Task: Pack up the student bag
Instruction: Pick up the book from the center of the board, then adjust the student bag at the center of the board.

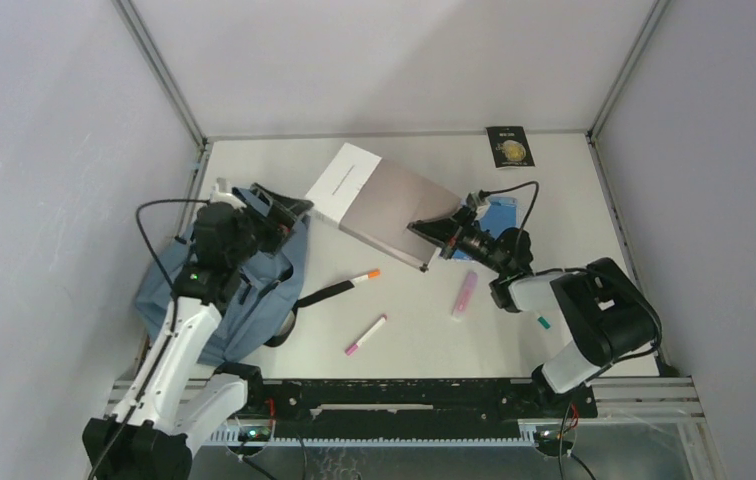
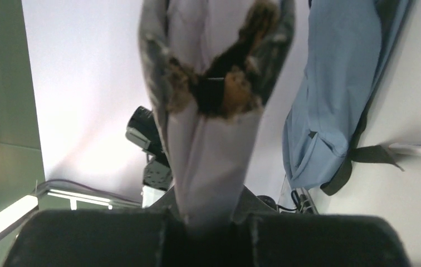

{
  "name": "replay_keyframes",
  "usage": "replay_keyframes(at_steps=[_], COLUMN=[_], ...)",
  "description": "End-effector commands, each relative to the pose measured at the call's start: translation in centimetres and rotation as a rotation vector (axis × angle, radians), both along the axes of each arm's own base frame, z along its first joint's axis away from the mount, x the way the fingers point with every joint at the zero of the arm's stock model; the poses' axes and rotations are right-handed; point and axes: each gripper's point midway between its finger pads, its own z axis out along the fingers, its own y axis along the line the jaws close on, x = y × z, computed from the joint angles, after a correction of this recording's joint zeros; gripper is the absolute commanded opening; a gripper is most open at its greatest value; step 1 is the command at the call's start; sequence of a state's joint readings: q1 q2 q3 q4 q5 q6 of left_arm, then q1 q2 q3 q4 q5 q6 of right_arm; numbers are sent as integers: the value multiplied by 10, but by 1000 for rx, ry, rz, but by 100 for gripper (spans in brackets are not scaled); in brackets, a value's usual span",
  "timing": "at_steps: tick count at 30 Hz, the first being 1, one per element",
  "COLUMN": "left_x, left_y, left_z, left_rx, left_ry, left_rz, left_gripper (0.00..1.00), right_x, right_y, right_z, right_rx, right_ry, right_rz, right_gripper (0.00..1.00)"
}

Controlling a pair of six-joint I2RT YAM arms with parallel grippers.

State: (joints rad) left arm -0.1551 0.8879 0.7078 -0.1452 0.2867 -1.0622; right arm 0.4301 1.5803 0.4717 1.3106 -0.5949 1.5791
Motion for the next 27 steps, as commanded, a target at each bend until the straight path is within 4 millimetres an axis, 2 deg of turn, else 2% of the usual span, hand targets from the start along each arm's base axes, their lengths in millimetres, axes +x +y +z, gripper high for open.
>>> replay_keyframes(at_steps=[1, 3, 5, 8, 13, 18, 21, 22, 26, 27], left_x=[-10, -13, -7, 13, 54, 90, 110, 117, 145, 153], left_y=[86, 115, 127, 126, 124, 125, 127, 126, 125, 123], left_z=[-11, -19, -31, -53, -74, -95, -105, -108, -110, -108], left_rx=[430, 532, 586, 617, 619, 673, 708, 724, 792, 809], left_ry=[185, 298, 385, 467, 477, 539, 551, 550, 517, 499], left_rz=[302, 423, 450, 403, 372, 315, 278, 259, 170, 142], left_gripper=[95, 90, 89, 91, 94, 91, 74, 64, 3, 0], right_x=[-6, -2, 0, 1, -14, -26, -32, -33, -38, -38], right_y=[-33, -46, -55, -69, -96, -126, -137, -139, -144, -145], right_z=[43, 34, 25, 10, 22, 16, 13, 13, 6, 4], right_rx=[64, 5, -74, -222, -373, -437, -461, -467, -484, -485], right_ry=[-141, -114, -88, -28, -94, -71, -58, -60, -22, -15], right_rz=[-30, -54, -82, -134, -196, -255, -282, -291, -296, -295], right_gripper=[0, 0, 0, 0, 0, 0, 0, 0, 0, 0])
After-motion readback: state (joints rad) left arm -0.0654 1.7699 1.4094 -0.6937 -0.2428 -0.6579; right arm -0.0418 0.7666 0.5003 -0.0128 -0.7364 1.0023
